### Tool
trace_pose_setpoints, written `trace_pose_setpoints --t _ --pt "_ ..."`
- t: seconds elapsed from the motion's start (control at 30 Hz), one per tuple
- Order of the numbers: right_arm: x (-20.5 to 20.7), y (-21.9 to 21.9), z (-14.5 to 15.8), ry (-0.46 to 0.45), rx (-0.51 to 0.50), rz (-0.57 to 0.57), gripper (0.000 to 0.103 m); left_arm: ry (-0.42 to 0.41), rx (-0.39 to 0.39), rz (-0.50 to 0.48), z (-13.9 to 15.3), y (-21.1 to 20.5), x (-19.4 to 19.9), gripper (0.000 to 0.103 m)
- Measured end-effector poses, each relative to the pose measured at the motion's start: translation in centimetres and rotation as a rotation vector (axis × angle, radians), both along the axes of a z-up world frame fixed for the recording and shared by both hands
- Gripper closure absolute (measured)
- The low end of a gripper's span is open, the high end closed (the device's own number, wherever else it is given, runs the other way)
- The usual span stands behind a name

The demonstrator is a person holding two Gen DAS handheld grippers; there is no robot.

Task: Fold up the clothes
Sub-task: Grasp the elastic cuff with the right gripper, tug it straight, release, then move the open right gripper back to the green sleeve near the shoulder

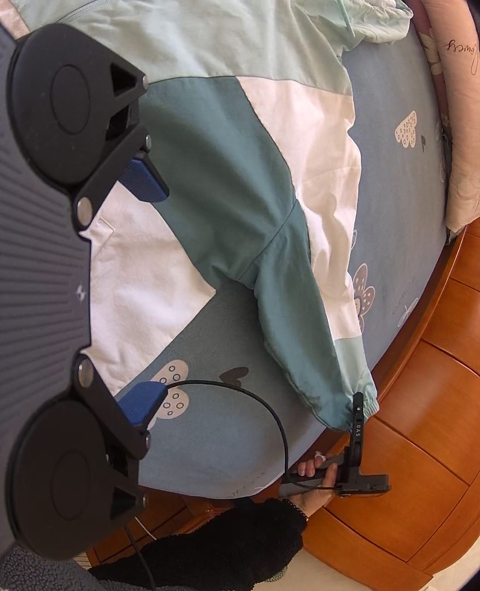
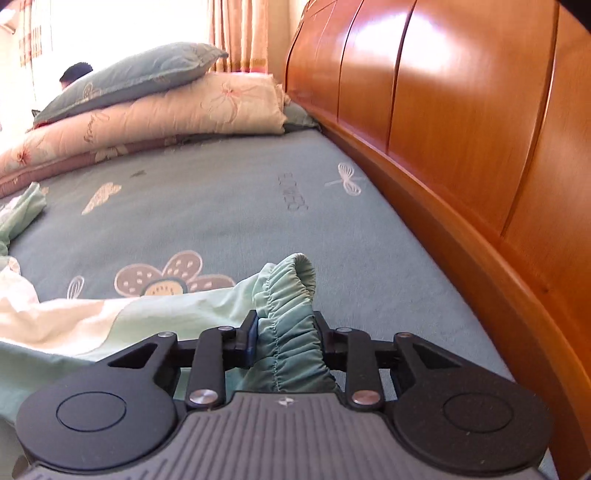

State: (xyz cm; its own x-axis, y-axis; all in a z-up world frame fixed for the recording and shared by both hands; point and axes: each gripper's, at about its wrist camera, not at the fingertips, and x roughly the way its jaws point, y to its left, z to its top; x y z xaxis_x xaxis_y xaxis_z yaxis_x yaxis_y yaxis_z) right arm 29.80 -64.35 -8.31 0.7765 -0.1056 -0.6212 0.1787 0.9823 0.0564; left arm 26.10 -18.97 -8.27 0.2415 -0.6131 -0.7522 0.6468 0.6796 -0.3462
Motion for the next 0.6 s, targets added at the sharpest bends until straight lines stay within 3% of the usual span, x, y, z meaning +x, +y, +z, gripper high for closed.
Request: trace_pose_setpoints --t 0.1,0.17,0.23,0.33,0.47,0.57,0.6 --pt "0.2 -1.1 0.9 0.001 0.015 -0.026 0.071 -0.003 -0.014 0.009 0.2 0.4 0.0 0.001" --pt "0.5 -1.4 -0.5 0.074 0.003 -0.051 0.071 -0.003 -0.019 0.013 0.1 0.6 0.0 0.001" --pt "1.0 -1.5 -2.5 0.167 -0.004 -0.102 0.067 0.008 -0.016 0.021 -0.2 0.8 0.1 0.001" --pt "1.1 -1.4 -2.9 0.194 -0.017 -0.211 0.057 0.005 -0.008 0.022 -0.3 1.1 -0.2 0.001" --pt "0.7 0.8 0.8 0.101 -0.121 -0.279 0.054 -0.007 -0.009 0.010 -0.2 1.6 -0.9 0.001" --pt "1.3 5.1 3.2 0.032 -0.202 -0.154 0.053 -0.008 -0.008 0.014 -0.4 1.6 -0.9 0.001" --pt "1.7 6.8 3.7 0.021 -0.164 -0.080 0.053 -0.005 -0.012 0.014 -0.4 1.6 -1.0 0.001"
